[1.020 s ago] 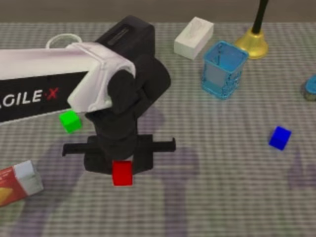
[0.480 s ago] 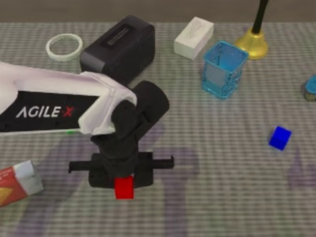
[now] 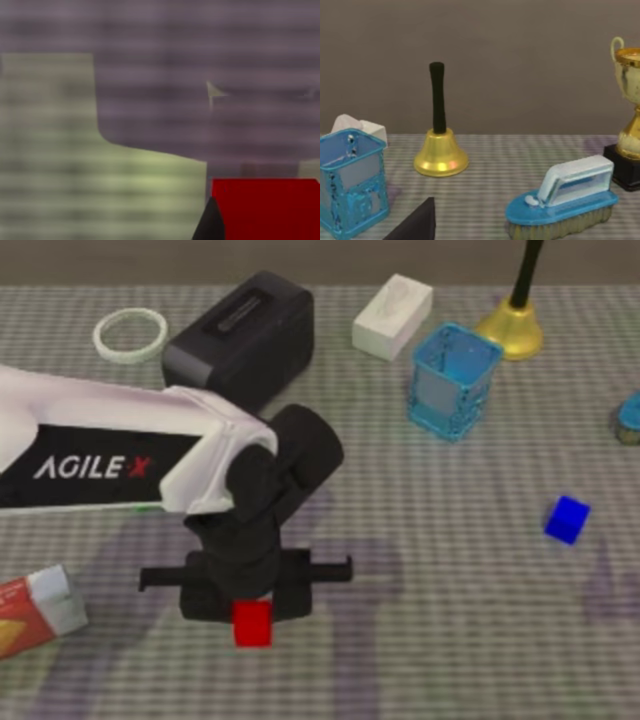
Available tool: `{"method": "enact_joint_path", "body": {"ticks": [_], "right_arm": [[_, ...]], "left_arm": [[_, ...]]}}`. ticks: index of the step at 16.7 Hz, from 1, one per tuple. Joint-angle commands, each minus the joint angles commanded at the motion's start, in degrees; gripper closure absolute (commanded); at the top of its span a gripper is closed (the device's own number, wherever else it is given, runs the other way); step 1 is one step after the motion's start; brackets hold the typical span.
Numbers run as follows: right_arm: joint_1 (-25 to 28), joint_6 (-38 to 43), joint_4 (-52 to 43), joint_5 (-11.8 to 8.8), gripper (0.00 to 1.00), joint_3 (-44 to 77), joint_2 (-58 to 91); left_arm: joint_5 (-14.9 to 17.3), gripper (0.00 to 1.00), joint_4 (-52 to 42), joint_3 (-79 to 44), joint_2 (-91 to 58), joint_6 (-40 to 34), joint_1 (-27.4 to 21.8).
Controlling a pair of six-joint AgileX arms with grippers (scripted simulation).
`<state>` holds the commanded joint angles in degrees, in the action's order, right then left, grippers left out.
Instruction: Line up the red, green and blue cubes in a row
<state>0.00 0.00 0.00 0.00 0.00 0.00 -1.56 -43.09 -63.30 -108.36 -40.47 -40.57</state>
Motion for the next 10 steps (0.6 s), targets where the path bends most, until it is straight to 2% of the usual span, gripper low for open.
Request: {"method": "enact_joint_path", "body": {"ticks": [6, 10], "right_arm": [[0.0, 0.0, 0.0, 0.0, 0.0, 0.0, 0.0], [0.0, 0.0, 0.0, 0.0, 0.0, 0.0, 0.0]], "left_arm": [[0.0, 0.02, 0.0, 0.0, 0.0, 0.0, 0.0], [0.0, 0.0, 0.0, 0.0, 0.0, 0.0, 0.0]]}}
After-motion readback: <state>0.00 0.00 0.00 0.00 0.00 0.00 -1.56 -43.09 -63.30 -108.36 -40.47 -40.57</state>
